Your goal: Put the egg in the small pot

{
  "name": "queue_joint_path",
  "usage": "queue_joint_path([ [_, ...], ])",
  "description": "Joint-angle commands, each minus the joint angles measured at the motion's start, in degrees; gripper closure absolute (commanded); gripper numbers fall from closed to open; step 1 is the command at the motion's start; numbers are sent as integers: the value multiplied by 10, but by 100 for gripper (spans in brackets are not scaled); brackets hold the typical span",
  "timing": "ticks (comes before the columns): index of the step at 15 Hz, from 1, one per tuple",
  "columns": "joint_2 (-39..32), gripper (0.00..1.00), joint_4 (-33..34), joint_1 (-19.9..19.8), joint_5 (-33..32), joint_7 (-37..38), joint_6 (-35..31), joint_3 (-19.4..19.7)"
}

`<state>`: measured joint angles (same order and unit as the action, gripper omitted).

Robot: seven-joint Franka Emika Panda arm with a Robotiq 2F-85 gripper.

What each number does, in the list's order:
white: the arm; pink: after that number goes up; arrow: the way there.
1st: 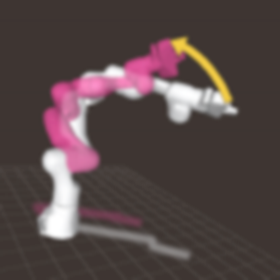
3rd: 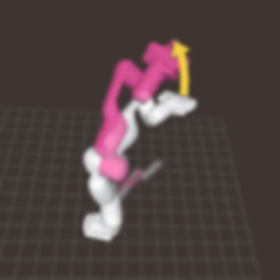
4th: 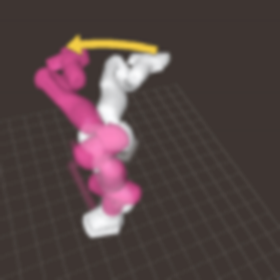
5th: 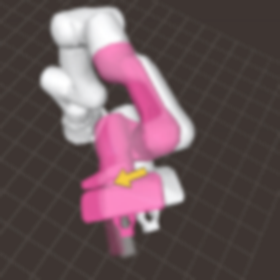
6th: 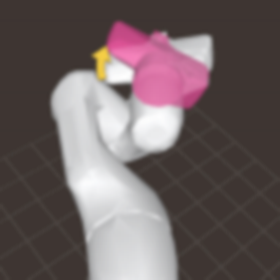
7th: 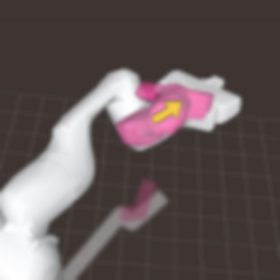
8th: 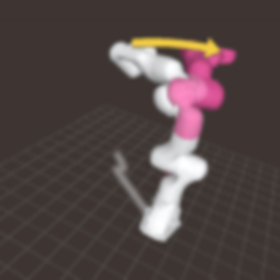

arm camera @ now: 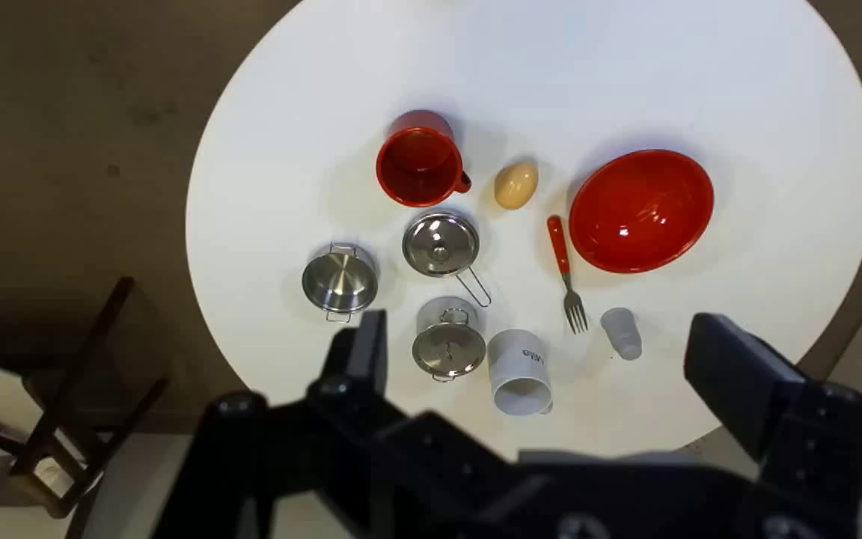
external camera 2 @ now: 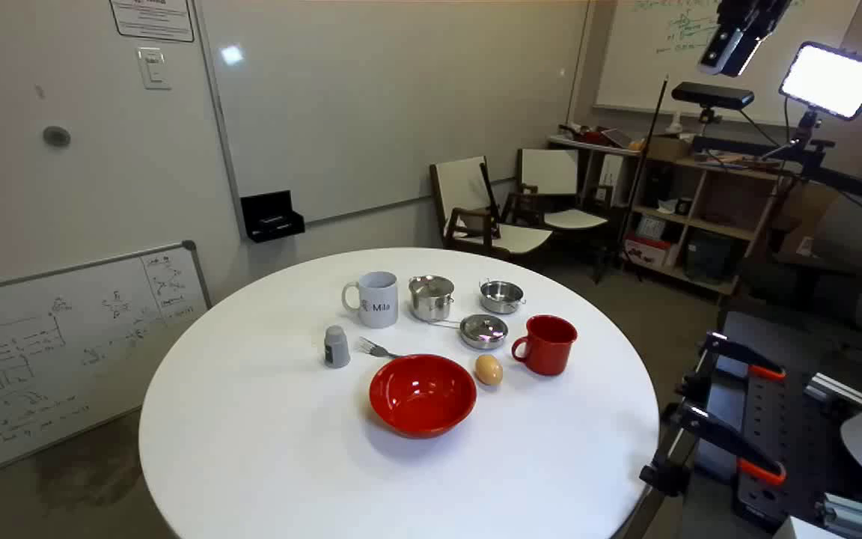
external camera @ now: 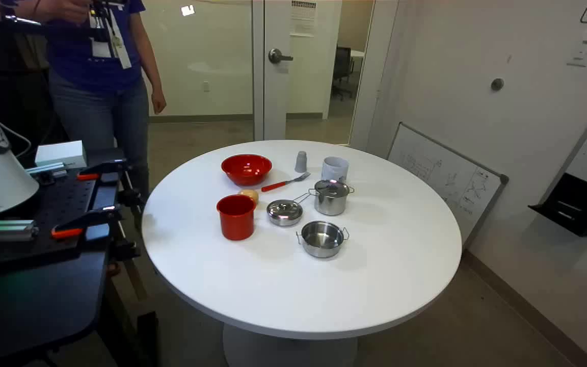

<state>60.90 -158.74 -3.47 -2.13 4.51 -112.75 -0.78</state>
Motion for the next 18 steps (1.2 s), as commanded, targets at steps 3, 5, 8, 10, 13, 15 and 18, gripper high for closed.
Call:
queue_joint_path([
  [3,-17,0,-4,-4,-2,12,-15,-7],
  [5,-42,0,-1,-12,-7,29,-34,-18],
  [8,-88,0,-3,-25,-14,69,-83,-45],
  [10,-130,0,-5,-29,-20,86,-117,-62],
  [13,-198,0,-10,-17,-10,84,-151,-65],
  [15,-247,0,-13,5,12,64,-168,-51],
  [18,-331,0,-3,35,35,45,-212,-43],
])
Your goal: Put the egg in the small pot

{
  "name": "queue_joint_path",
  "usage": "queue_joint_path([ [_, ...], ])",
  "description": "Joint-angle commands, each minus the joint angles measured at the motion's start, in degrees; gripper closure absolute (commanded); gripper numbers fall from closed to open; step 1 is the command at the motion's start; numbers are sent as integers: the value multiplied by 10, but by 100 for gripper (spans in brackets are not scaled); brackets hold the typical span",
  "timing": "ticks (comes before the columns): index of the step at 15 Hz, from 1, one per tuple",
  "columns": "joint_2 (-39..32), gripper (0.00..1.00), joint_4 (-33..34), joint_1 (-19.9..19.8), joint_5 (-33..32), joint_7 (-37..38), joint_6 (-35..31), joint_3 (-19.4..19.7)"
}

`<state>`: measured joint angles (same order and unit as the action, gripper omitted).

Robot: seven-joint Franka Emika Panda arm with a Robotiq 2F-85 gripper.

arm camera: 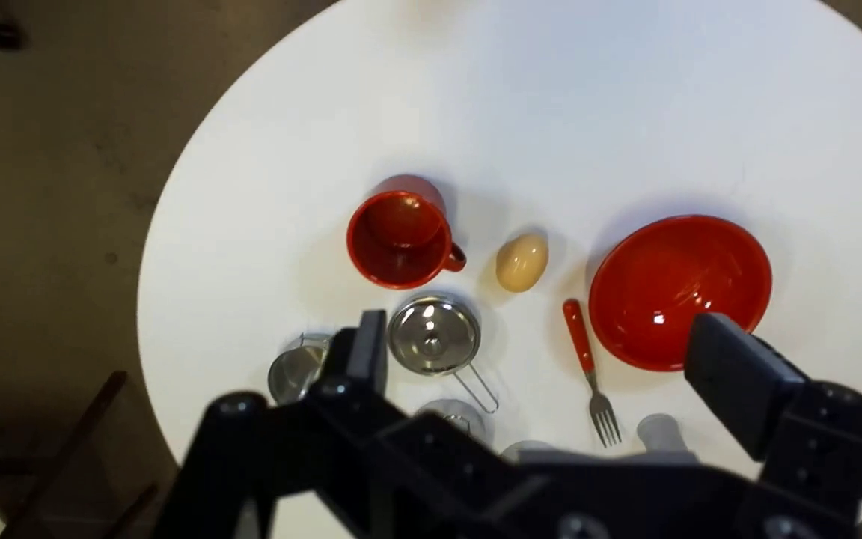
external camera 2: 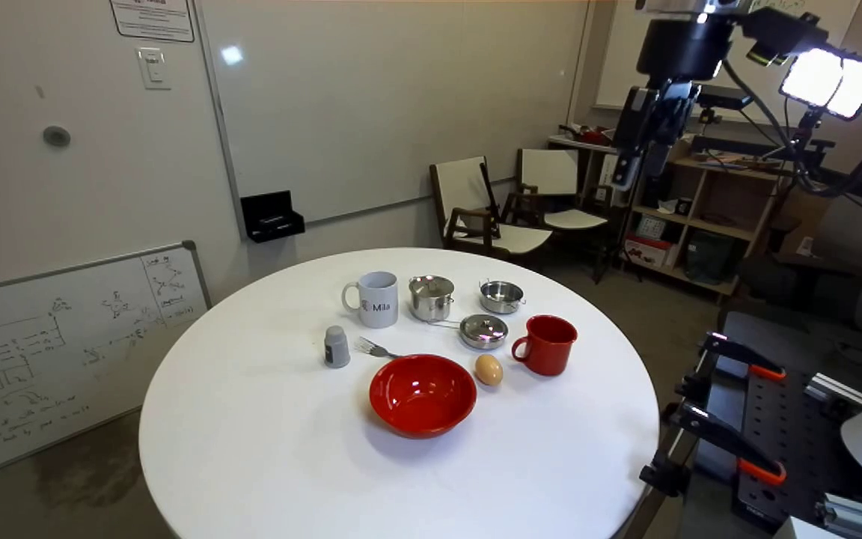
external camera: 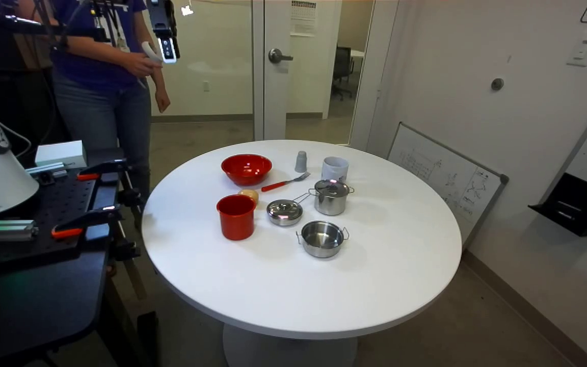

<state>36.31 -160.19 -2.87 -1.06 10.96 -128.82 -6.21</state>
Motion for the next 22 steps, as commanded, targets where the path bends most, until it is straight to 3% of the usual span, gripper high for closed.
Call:
queue_joint_path([
  [1,-116,0,16,34,21,-18,-75,8],
  [5,-205,0,40,63,38,-55,-152,21],
  [6,-158,0,14,48,14,-20,-129,8],
  [12,-202,0,36,56,20,-37,-147,15],
  [13,-202,0,33,42,3,-9,-142,10],
  [18,-293,0,33,2,-23,81,-239,9],
  [22,-386,0,61,-4,-57,139,-306,14],
])
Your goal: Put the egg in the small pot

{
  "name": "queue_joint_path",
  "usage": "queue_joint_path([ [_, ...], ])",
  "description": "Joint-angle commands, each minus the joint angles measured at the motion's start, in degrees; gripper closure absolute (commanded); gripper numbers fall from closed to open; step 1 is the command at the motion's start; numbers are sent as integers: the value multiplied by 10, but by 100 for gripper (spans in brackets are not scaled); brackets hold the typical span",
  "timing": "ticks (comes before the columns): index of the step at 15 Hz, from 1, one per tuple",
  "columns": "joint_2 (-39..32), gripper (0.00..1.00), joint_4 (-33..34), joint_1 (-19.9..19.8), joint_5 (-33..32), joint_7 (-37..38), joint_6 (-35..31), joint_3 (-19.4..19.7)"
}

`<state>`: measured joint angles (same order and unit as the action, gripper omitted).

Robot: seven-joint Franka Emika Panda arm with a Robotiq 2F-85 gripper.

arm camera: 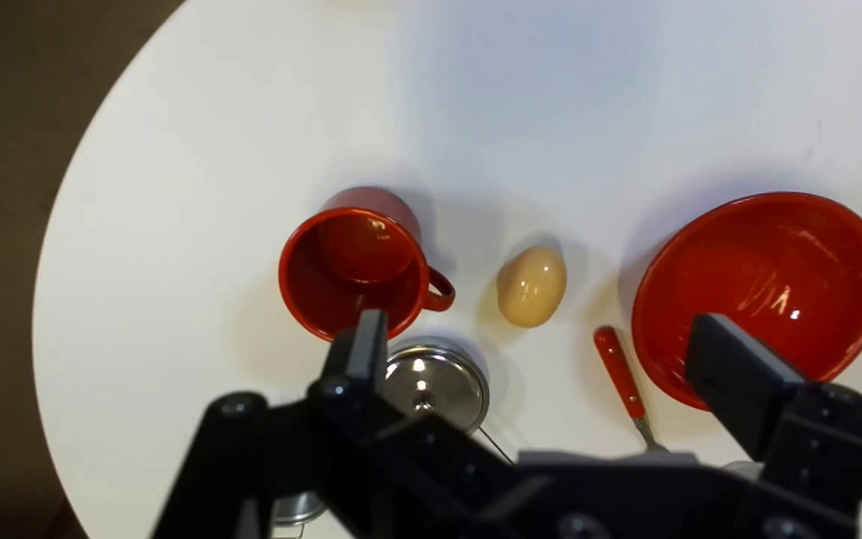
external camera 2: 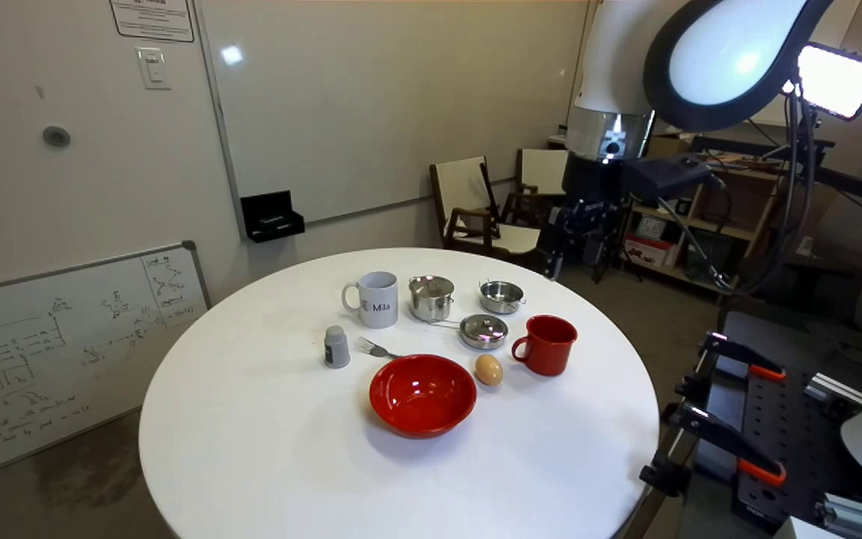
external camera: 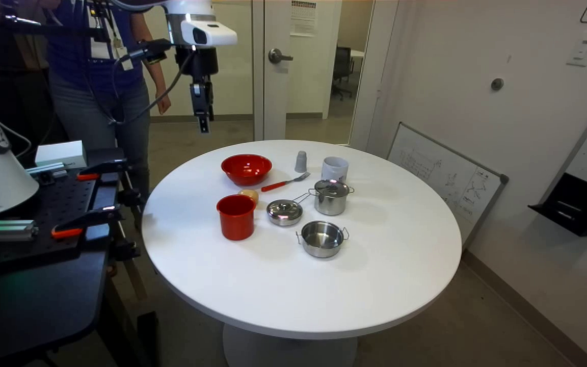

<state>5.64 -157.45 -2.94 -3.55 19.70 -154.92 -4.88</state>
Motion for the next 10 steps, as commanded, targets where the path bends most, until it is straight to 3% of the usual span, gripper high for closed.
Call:
queue_joint_path([
  [1,-101,0,40,1,-45,68,-56,6],
  [6,-219,0,109,55,-45,101,-115,45],
  [10,-306,0,171,88,13,78,-141,60],
])
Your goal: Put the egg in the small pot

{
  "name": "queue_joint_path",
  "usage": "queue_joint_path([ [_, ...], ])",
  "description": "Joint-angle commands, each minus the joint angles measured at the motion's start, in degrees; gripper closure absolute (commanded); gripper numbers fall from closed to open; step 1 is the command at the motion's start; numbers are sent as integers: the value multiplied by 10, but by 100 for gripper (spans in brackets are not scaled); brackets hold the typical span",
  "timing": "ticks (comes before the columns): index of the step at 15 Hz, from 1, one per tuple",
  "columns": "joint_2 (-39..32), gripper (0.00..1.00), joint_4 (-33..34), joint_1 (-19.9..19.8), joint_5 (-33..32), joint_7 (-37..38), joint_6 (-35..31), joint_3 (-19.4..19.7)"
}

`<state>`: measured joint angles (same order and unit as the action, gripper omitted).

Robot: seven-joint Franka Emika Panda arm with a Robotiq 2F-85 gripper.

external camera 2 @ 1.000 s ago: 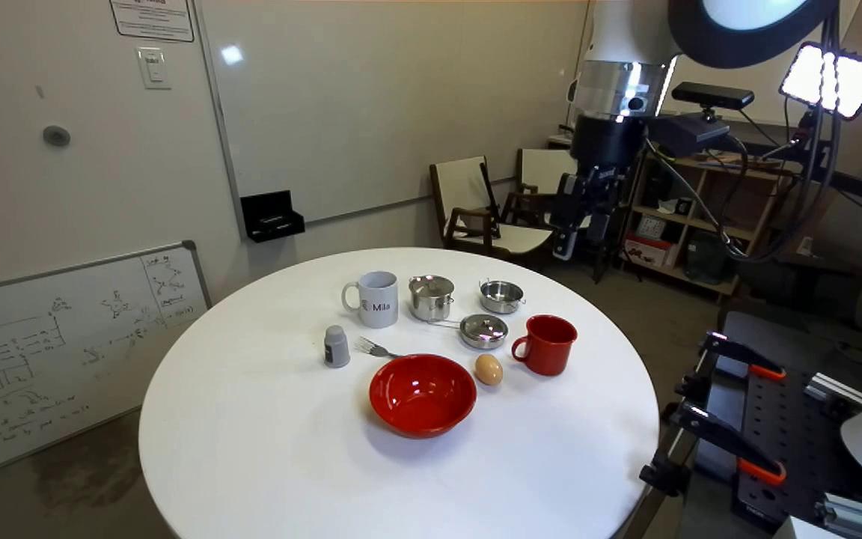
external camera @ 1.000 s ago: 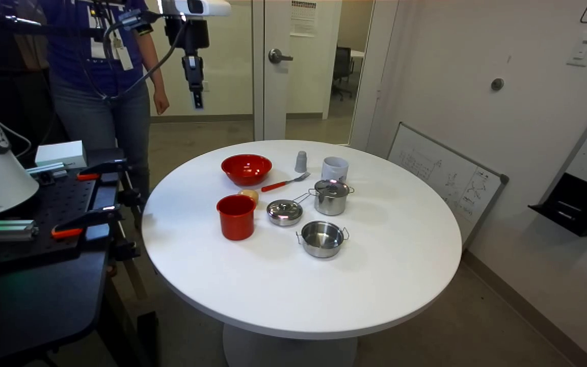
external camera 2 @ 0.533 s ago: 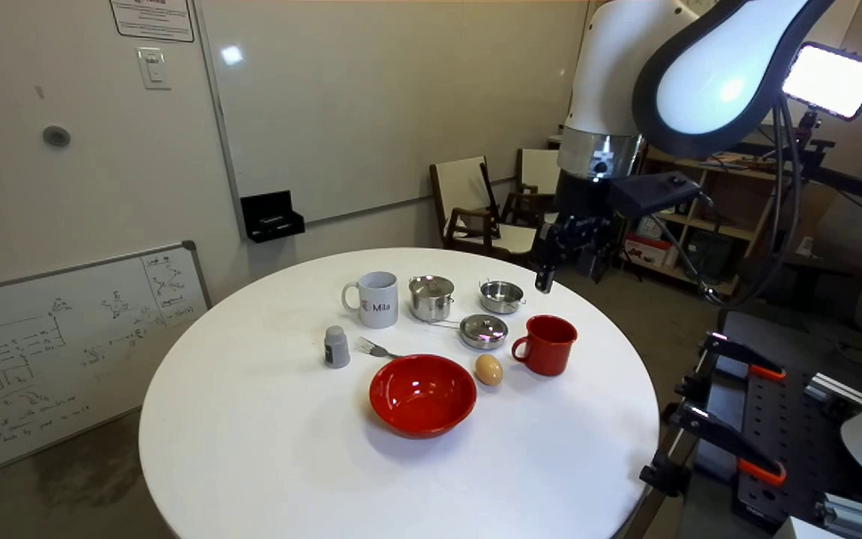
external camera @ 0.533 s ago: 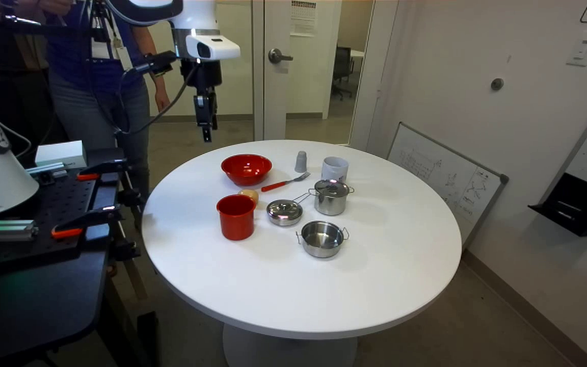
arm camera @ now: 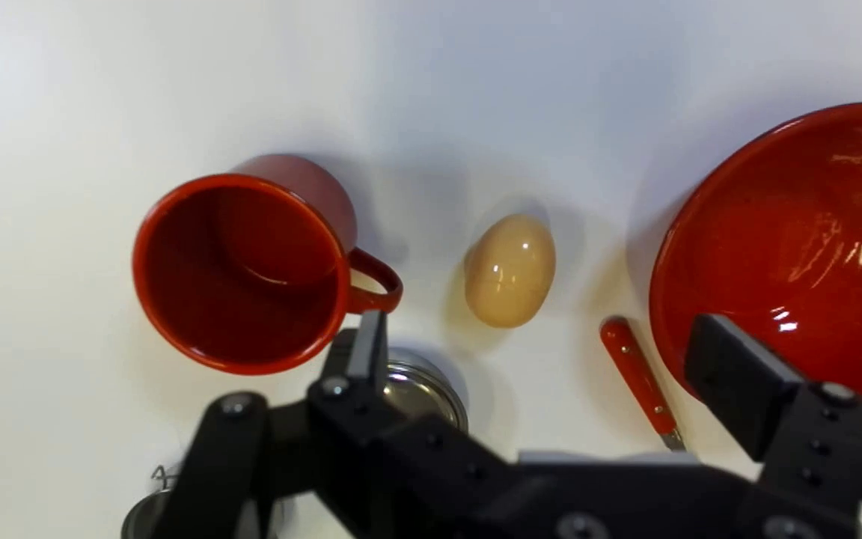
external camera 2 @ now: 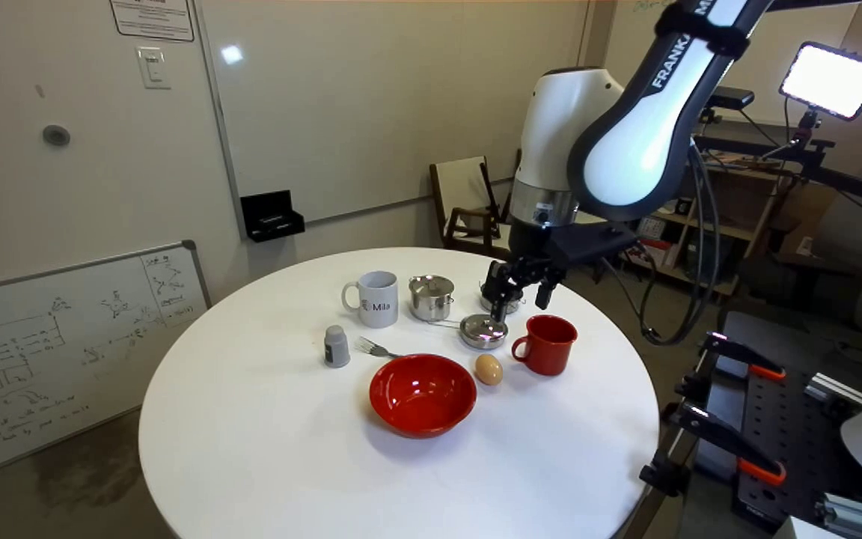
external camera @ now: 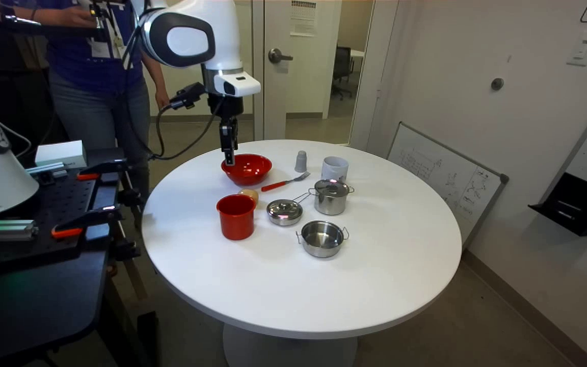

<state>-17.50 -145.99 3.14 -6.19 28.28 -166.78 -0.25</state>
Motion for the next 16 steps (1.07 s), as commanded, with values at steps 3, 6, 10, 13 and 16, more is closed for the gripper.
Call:
queue_joint_path([
  [3,-125,0,94,38,84,-17,-28,10],
  [6,-164,0,124,51,108,-15,-31,19],
  [10,-199,0,153,74,117,-8,-27,47],
  [13,-220,0,167,87,122,-3,-27,64],
  [16,-232,0,176,94,131,1,-24,72],
])
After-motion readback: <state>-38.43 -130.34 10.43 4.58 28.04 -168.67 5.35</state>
